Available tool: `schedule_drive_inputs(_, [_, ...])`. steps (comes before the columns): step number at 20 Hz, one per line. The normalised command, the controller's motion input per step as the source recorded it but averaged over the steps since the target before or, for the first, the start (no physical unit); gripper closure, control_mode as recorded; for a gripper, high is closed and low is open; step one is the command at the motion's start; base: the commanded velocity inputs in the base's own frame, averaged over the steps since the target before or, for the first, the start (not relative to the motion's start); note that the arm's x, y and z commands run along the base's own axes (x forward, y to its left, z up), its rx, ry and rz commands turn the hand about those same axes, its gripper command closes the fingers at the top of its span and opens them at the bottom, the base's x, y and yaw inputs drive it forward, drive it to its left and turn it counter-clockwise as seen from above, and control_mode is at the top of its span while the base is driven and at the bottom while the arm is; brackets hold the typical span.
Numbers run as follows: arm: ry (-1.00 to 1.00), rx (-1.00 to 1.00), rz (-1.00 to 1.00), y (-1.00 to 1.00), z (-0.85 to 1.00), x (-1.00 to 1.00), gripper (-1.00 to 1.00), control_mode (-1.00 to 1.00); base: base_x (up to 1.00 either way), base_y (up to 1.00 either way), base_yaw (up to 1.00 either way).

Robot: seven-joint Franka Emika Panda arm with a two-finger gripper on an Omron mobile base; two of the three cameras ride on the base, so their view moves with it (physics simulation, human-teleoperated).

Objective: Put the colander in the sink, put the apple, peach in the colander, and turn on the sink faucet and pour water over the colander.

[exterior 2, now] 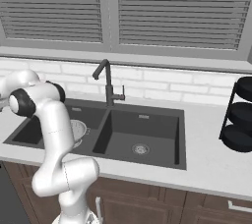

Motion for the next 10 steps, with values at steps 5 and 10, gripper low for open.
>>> schedule_drive_inputs(5, [0.0, 0.0, 0.0, 0.15, -0.48, 0.16, -1.0, -1.0, 0.0, 0.0, 0.0])
schedule_drive_inputs(10, [0.0, 0.0, 0.0, 0.14, -0.06, 0.12, -1.0, -1.0, 0.0, 0.0, 0.0])
